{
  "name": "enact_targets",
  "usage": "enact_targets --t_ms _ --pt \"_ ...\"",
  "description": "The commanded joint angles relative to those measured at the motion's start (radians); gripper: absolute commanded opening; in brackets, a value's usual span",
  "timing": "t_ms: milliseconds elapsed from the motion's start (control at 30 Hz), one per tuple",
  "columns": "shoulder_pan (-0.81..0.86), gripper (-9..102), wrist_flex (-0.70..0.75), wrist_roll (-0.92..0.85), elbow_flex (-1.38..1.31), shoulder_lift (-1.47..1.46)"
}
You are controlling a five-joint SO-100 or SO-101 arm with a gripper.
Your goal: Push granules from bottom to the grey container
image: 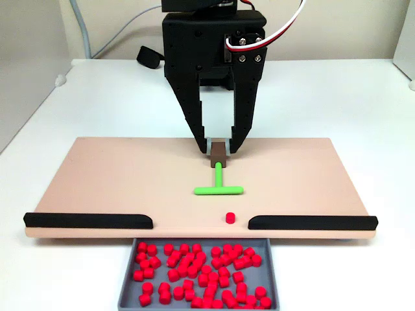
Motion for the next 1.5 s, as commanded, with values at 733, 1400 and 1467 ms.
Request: enact_targets --t_ms 733,1400,1467 --pt "0.018 0 -0.006 0.005 -0.173 -0.163" --pt "0.035 0 -0.002 -0.002 -0.333 -0.287" --pt "0.037 0 0.005 -0.002 -0.353 -0.288"
